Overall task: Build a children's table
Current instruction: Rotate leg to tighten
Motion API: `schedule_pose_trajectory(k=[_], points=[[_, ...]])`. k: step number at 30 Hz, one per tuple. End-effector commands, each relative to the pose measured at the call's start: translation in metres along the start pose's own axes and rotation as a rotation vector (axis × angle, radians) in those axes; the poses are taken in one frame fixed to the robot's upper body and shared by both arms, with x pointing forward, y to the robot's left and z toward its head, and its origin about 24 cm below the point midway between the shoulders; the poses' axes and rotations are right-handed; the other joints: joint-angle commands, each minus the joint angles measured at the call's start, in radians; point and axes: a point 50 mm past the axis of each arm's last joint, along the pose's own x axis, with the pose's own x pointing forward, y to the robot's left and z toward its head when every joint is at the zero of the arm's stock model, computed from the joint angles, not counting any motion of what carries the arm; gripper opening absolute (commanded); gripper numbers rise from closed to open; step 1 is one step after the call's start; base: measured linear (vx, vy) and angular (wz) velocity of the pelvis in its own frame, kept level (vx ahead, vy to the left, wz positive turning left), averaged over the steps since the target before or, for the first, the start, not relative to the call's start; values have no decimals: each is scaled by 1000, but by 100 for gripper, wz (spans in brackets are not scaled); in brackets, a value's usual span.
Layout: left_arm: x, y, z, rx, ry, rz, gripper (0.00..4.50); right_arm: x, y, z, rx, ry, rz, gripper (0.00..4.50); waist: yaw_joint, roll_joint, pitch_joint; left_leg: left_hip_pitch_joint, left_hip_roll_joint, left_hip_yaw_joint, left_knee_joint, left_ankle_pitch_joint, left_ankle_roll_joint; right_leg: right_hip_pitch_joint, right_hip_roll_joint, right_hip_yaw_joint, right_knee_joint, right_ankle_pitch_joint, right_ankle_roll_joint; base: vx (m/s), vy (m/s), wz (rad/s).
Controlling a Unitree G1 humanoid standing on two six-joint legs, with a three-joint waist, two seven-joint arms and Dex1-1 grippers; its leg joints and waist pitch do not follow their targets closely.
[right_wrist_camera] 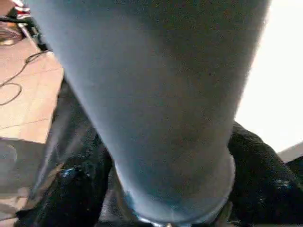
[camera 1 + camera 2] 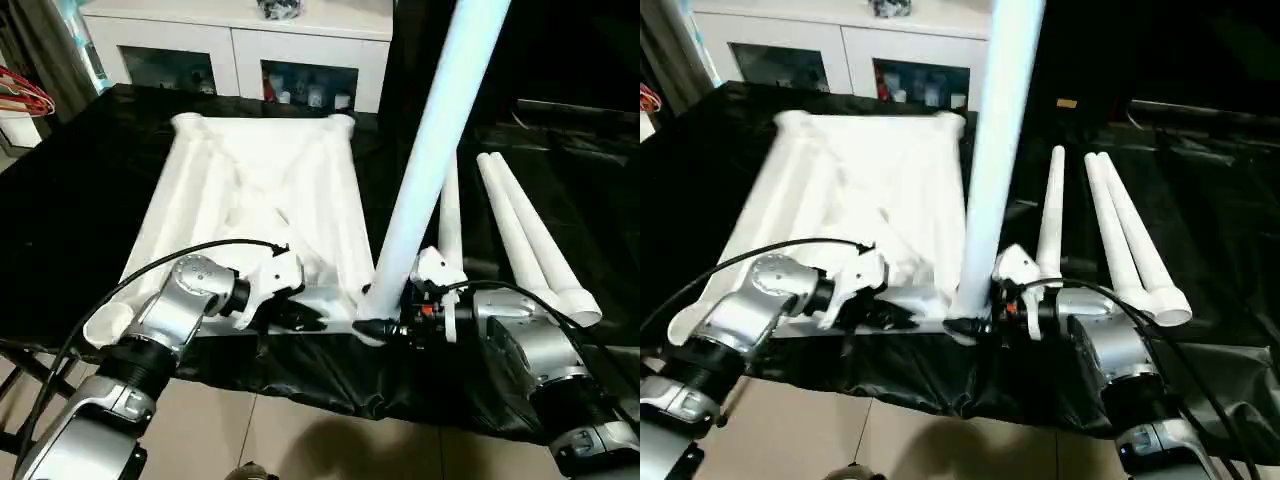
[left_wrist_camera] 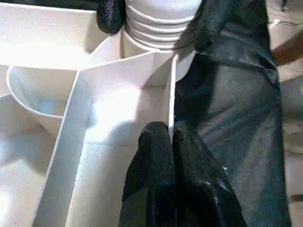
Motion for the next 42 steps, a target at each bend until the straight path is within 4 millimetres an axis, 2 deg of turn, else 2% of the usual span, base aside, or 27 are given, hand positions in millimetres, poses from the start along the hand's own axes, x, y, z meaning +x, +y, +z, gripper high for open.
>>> schedule_pose_trajectory(k=[1, 6, 10, 11, 13, 16, 18, 19, 21, 22, 26, 28, 30, 32, 36, 38, 42], points=[[5, -1, 11, 29, -36, -13, 0, 18, 19, -3, 10, 24, 170, 293, 0, 0, -61, 14, 103, -46, -71, -179, 49, 39, -134, 84, -76, -285, -144, 0, 0, 0], [5, 0, 10, 31, -35, 0, 0, 19, 21, -3, 13, 27, 173, 277, 4, 0, -61, 15, 101, -46, -70, -174, 44, 38, -135, 84, -75, -278, -148, 0, 0, 0], [7, 8, 13, 20, -57, 97, 0, 28, 14, -4, 26, -8, 66, 275, 2, 0, -59, 15, 101, -47, -71, -181, 38, 36, -135, 83, -77, -292, -145, 0, 0, 0], [8, 10, 15, 12, -64, 128, 0, 30, 11, -4, 37, -18, 29, 274, 1, -3, -58, 16, 100, -47, -72, -192, 33, 35, -135, 82, -80, -310, -143, 0, 0, 0], [9, 14, 16, 1, -69, 168, 0, 34, 7, -4, 39, -26, -29, 273, -4, -3, -52, 20, 96, -51, -74, -236, 16, 36, -140, 80, -95, -421, -119, 0, 0, 0], [15, 24, 22, -36, -84, 301, 0, 48, -10, -6, 113, -53, -285, 272, -21, -2, -49, 27, 96, -56, -76, -276, -5, 29, -140, 78, -102, -489, -106, 0, 0, 0], [21, 27, 26, -43, -88, 355, 0, 58, -17, -9, 167, -56, -403, 272, -38, -1, -51, 24, 95, -62, -77, -288, -21, 32, -143, 77, -104, -504, -102, 0, 0, 0], [22, 28, 27, -45, -88, 368, 0, 60, -18, -9, 174, -59, -423, 272, -44, -1, -50, 23, 95, -61, -77, -293, -17, 31, -142, 78, -107, -497, -99, 0, 0, 0], [27, 31, 31, -57, -87, 417, 0, 69, -21, -9, 216, -64, -511, 272, -44, 0, -53, 28, 95, -56, -75, -282, -11, 26, -141, 84, -104, -462, -110, 0, 0, 0], [28, 31, 31, -60, -86, 427, 0, 71, -22, -9, 221, -63, -528, 272, -45, 1, -54, 22, 96, -57, -77, -260, -9, 30, -140, 85, -97, -422, -122, 0, 0, 0], [34, 33, 36, -69, -80, 486, 0, 81, -26, -8, 259, -56, -652, 272, -46, 3, -58, 23, 98, -54, -77, -238, -13, 30, -139, 88, -85, -341, -149, 0, 0, 0], [43, 30, 43, -63, -90, 496, 0, 91, -25, -5, 287, -85, -674, 328, -46, 1, -59, 19, 96, -51, -74, -216, -5, 33, -140, 89, -80, -294, -163, 0, 0, 0], [48, 26, 45, -47, -102, 467, 0, 95, -23, -3, 300, -108, -645, 344, -42, 1, -62, 14, 96, -49, -73, -187, 8, 37, -140, 89, -74, -250, -169, 0, 0, 0], [49, 25, 45, -43, -102, 458, 0, 95, -22, -2, 294, -108, -633, 352, -42, 1, -61, 13, 95, -47, -73, -178, 20, 37, -136, 88, -73, -229, -170, 0, 0, 0], [49, 18, 41, -13, -101, 386, 0, 90, -24, -3, 219, -86, -600, 394, -43, 4, -59, 14, 96, -49, -75, -211, 16, 36, -137, 87, -79, -279, -159, 0, 0, 0], [47, 16, 39, 1, -98, 358, 0, 85, -24, -4, 185, -74, -577, 394, -44, 6, -59, 14, 97, -51, -76, -216, 14, 38, -137, 87, -79, -282, -158, 0, 0, 0], [40, 12, 33, 25, -90, 289, 0, 73, -25, -5, 143, -84, -491, 394, -44, 4, -60, 12, 96, -49, -73, -204, 30, 40, -136, 88, -76, -260, -165, 0, 0, 0]])
